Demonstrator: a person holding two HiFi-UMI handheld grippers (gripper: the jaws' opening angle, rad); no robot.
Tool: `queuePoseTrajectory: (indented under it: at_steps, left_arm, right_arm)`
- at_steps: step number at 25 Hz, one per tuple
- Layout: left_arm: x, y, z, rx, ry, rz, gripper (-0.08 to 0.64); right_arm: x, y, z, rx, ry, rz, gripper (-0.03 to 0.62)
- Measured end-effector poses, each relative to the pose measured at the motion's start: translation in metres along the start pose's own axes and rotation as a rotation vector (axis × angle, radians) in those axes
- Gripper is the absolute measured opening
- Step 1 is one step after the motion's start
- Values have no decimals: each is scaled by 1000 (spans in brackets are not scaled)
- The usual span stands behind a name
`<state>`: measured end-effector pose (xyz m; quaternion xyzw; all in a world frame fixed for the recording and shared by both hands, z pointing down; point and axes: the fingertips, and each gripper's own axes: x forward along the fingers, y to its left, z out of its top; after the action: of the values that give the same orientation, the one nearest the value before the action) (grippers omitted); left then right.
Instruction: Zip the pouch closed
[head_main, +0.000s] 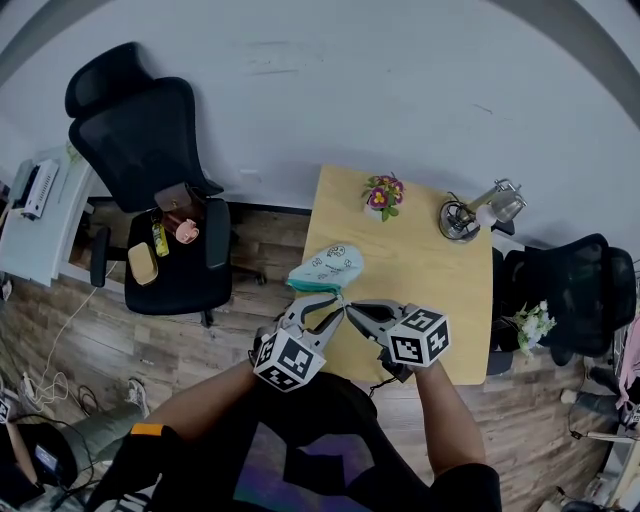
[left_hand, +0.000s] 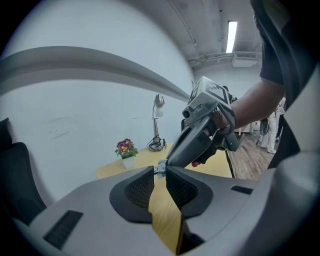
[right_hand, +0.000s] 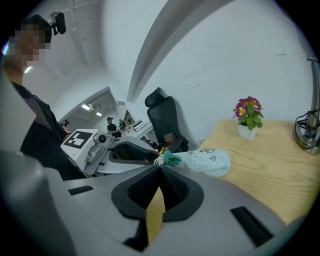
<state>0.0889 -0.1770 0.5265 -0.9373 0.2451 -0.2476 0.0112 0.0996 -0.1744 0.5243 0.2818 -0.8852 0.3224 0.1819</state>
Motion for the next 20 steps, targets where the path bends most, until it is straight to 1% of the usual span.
queuePoseTrajectory:
  at_steps: [7,13,18,20]
  left_arm:
    - [2,-7,-2,16,7,-36,75]
    - [-1,-1,-3,25,8,2,71]
    - [-8,3,0,16,-14,42,67]
    - [-11,5,0,12,-17,60,56]
  right_arm:
    - [0,0,0,-15,10,3,18]
    - [1,3,-1,-26,11,1,18]
    - [-1,2,1,-21,2,-13,17]
    - [-2,2,0,-18,0,-17,18]
